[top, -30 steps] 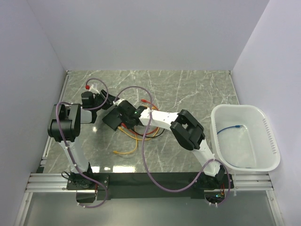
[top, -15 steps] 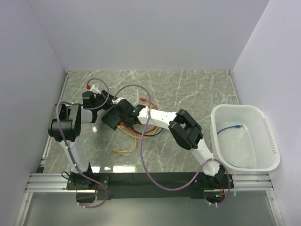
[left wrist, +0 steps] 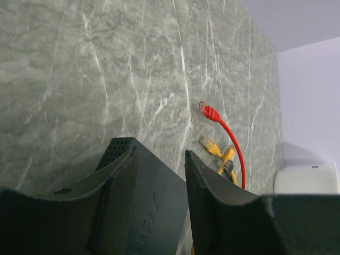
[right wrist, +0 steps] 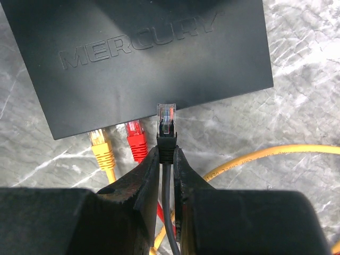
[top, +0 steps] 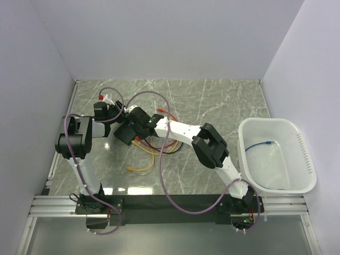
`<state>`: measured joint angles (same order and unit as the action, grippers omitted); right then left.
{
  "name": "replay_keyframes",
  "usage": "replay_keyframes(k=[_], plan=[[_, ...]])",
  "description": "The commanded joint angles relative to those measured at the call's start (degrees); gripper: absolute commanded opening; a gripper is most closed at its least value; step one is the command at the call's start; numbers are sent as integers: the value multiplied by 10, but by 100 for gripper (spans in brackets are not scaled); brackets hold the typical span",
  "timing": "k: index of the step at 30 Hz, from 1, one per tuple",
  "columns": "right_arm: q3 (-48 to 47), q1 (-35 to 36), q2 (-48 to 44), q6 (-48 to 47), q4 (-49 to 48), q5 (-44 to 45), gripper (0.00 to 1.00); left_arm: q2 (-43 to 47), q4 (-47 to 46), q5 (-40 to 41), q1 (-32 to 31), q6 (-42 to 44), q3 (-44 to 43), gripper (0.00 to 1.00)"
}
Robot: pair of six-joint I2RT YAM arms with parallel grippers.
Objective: Insert the plug into the switch port
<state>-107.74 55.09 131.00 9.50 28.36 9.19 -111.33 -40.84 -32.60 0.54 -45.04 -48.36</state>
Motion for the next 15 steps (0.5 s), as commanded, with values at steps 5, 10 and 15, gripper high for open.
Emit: replay_keyframes(k=[5,10,15], plan=[[-3,-5,-2,-3,-9,7,0,-10,54,19,-2,6,-31,46],[86,-10,-43,5,-44,9,0,-4,68,40,-2,-1,-27,46],[81,-10,-36,5,-38,5,0,-7,74,45,-2,-12,-27,46]])
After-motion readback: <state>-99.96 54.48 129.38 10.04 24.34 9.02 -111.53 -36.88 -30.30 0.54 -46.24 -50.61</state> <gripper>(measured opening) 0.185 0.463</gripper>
